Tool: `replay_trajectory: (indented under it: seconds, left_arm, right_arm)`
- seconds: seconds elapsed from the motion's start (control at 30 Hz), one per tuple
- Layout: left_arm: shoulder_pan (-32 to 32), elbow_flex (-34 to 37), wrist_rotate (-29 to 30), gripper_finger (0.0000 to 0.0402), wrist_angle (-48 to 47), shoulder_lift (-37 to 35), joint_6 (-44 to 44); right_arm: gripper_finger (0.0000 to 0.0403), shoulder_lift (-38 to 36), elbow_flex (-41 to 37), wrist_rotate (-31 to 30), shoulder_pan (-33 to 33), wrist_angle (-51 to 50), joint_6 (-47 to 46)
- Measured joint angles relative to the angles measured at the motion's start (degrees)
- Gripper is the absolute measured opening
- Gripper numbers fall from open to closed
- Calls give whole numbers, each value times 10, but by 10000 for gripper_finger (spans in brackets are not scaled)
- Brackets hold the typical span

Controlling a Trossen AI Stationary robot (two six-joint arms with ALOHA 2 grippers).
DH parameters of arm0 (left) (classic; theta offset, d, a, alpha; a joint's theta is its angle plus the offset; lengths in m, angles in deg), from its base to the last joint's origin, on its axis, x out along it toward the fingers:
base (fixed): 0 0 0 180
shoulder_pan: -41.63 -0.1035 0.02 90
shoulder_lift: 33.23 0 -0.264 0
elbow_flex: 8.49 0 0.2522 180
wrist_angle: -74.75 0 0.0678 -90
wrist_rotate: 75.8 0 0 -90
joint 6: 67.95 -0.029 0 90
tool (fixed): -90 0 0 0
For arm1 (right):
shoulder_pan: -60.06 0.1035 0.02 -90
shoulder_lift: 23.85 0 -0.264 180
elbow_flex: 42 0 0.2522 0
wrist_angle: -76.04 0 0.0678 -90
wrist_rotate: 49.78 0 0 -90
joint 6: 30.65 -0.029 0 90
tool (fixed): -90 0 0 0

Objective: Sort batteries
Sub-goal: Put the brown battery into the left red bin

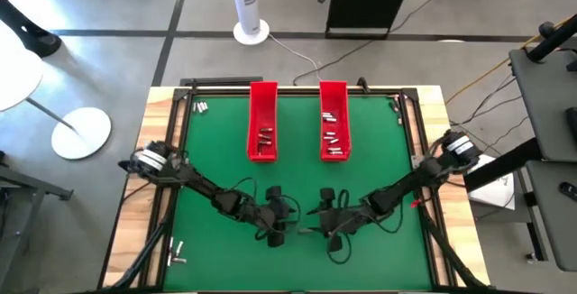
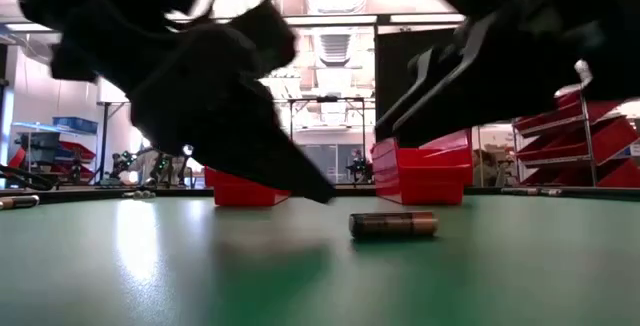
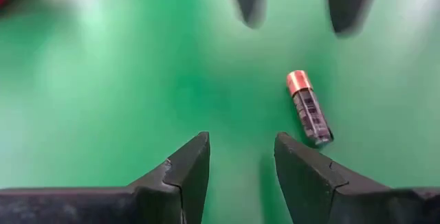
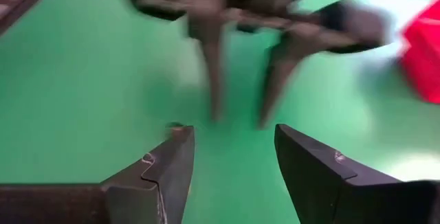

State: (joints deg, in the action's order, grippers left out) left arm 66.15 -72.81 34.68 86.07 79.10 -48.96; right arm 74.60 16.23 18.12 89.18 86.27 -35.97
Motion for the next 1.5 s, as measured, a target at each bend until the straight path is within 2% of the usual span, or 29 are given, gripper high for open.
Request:
replay_trajectory:
  seconds: [0.2,0.33,0.43,0.6,0.77,0.9,0.97,1.07,1.2,1.5]
  left_arm:
    - [32,-115,-54,145,-57,66,-28]
    - [67,-183,-28,145,-175,73,-12]
    - [87,-218,-1,145,-224,73,20]
    - [113,-256,33,145,-229,91,60]
    - [120,-303,50,145,-226,138,68]
    - [119,-356,52,145,-229,180,71]
    - [121,-382,51,145,-234,191,71]
    - [128,-412,44,145,-236,197,78]
    - [143,-424,46,145,-246,197,102]
    - [172,-417,126,146,-261,204,187]
  right_arm:
    - [194,-37,-1,-81,36,-68,-43]
    - [196,-36,-2,-94,55,-81,-76]
    - [195,-27,-2,-88,73,-91,-107]
    - [196,-19,0,-29,152,-136,-186]
    - [207,-26,27,-40,238,-169,-260]
    - [216,22,71,-74,271,-296,-318]
    - [221,51,92,-92,277,-357,-345]
    - [228,79,115,-107,278,-391,-374]
    - [238,85,119,-111,276,-381,-372]
    - [238,78,126,-126,259,-378,-354]
